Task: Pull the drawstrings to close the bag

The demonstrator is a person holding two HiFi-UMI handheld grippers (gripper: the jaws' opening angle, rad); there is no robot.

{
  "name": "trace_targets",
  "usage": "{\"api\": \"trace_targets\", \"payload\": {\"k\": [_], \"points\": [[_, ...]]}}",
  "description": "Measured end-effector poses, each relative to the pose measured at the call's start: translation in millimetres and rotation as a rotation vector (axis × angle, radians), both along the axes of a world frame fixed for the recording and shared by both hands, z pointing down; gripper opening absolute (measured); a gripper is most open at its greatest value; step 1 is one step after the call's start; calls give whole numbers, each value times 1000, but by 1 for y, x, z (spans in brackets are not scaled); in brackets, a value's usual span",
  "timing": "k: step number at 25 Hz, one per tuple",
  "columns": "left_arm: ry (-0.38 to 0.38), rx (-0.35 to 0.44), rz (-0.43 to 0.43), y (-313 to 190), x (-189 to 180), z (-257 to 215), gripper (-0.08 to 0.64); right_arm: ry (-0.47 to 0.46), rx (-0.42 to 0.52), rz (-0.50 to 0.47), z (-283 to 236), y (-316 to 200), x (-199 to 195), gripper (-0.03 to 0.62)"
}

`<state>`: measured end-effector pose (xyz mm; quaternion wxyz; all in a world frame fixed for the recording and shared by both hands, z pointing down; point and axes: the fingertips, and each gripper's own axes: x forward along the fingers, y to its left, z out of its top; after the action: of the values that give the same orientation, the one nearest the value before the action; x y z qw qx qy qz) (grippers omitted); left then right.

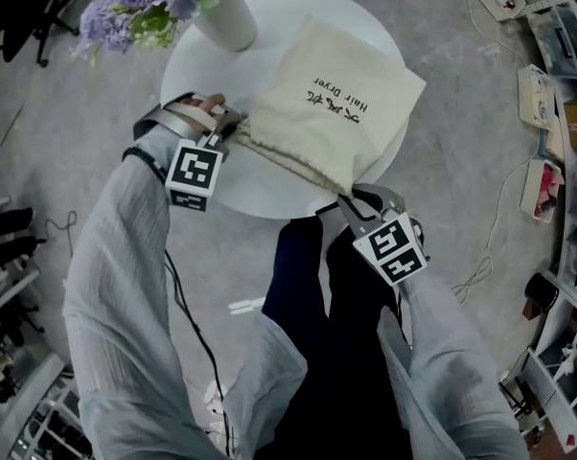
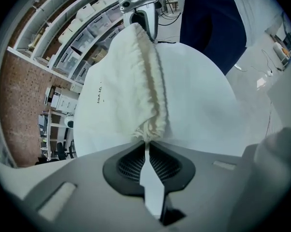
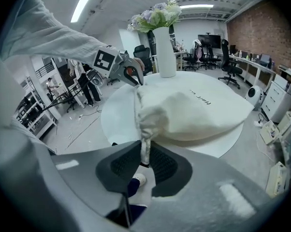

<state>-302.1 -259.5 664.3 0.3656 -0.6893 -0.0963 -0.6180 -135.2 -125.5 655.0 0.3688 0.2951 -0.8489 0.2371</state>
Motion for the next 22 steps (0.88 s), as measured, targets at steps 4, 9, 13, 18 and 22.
{"api": "trace_targets", "payload": {"k": [4,9,13,18,22], "points": [[24,-10,-65,2,-6,-3,37,59,26,-25,0,3,6,40],[26,2,-150,2,-15,-9,34,89,39,-23,-1,2,13,35],[10,16,-205,4,-17,-10,34,117,47,-36,-3,3,18,34],[-21,59,-267,1,-22,-10,38,165,57,-59,-3,6,27,31],[-17,10,-378,7,-24,-9,39,199,63,-81,-1,8,35,28]]}}
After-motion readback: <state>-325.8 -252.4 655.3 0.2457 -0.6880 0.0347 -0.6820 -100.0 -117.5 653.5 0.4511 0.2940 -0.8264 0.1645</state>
